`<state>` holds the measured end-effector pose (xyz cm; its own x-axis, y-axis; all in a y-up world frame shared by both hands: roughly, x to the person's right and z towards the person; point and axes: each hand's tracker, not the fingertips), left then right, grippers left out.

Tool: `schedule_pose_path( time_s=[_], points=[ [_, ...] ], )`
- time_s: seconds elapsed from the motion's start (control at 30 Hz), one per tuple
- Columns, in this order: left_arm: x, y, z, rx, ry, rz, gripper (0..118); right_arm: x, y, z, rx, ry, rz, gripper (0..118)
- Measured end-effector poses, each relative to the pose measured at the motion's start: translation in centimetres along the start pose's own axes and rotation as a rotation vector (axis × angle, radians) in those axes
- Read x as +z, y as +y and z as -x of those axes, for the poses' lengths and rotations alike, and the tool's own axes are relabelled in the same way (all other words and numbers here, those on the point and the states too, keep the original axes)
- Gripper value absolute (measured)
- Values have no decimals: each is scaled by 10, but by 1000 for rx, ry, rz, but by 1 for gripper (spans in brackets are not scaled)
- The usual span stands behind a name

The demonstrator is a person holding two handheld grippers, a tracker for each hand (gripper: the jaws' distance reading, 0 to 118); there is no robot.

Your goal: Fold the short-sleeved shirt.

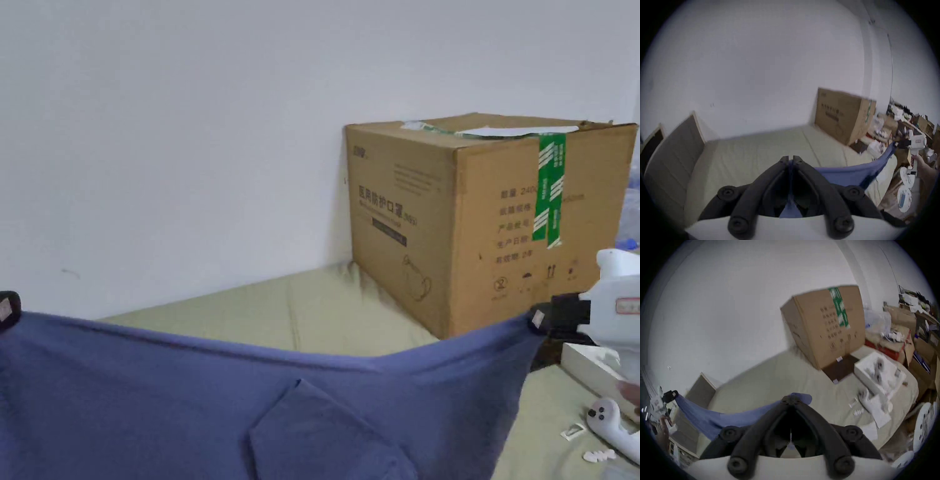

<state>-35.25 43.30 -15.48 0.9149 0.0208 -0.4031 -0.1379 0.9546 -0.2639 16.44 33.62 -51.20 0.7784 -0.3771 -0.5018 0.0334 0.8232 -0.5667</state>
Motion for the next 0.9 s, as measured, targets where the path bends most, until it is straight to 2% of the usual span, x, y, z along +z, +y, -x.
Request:
schedule_pose_path(
  time_s=[0.07,0.2,0.4,0.57,0.67,0.9],
  points=[
    [22,24,4,16,-1,-60,2,6,39,13,-9,41,-54,0],
    [48,58,9,14,21,-103,2,19,104,55,97,52,-144,0],
    [50,83,22,37,61,-132,2,24,186,119,197,38,-222,0],
    [21,98,40,96,100,-135,2,16,233,171,279,-30,-302,0],
    [-1,105,52,129,119,-142,2,0,259,197,356,-67,-340,0],
    [-68,124,82,207,144,-168,2,-60,307,243,406,-127,-389,0]
  ],
)
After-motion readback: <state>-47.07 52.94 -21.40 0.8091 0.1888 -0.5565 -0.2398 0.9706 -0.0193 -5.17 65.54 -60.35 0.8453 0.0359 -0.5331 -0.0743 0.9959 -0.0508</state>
